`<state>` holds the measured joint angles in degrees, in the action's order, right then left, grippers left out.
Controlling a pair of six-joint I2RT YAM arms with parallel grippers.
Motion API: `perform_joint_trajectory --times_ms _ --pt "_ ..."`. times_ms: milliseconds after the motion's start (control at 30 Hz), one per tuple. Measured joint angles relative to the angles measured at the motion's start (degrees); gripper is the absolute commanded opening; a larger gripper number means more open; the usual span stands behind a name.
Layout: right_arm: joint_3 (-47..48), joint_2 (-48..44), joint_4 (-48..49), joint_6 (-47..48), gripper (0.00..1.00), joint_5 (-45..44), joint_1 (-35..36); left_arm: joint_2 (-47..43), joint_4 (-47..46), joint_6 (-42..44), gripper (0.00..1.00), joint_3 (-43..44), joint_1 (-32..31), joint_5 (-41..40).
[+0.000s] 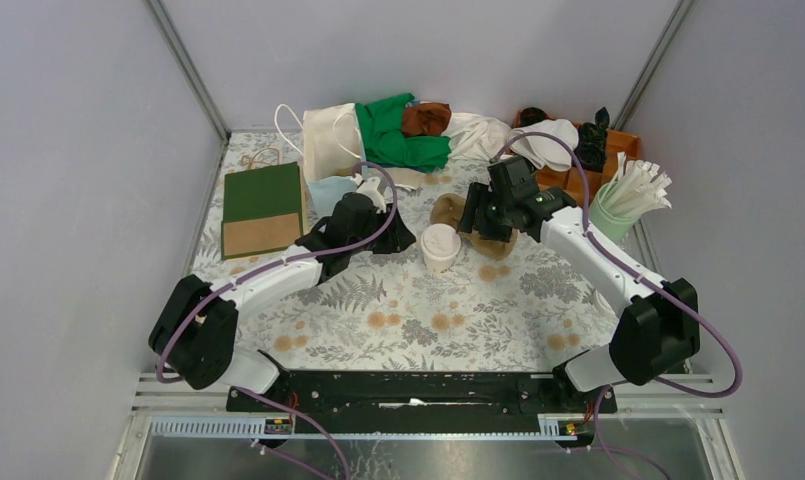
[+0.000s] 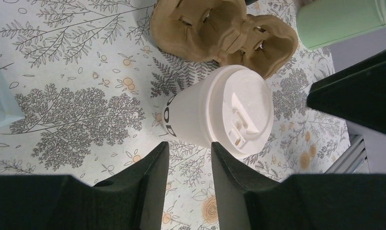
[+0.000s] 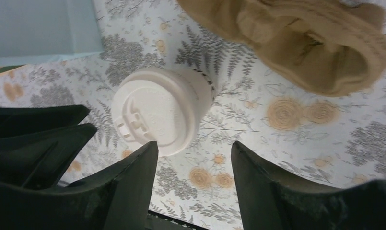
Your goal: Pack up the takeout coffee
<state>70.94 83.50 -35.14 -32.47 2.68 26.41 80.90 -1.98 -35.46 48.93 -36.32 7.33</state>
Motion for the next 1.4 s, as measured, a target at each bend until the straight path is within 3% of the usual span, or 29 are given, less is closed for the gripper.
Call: perform_joint_trajectory --times_ms 300,667,900,1100,1400 --pt "-2.84 0.13 7.26 0.66 0.51 6.19 0.17 2.89 -1.46 -0.63 0.33 2.23 0.55 1.51" --pt "-2.75 2.05 8.07 2.25 0.48 6.47 0.17 4.02 -1.97 -0.81 0.30 2.91 0.63 2.32" --pt "-3.43 1.75 9.53 2.69 0.48 6.40 0.17 0.20 0.46 -0.57 0.25 2.01 -0.33 -1.07" --pt "-5.62 -0.39 11.37 2.89 0.49 5.77 0.17 -4.98 0.85 -1.29 0.23 0.42 -7.13 -6.08" --pt "-9.75 -3.91 15.32 2.45 0.49 5.88 0.17 -0.02 -0.70 -1.70 0.22 0.17 -6.47 -10.40"
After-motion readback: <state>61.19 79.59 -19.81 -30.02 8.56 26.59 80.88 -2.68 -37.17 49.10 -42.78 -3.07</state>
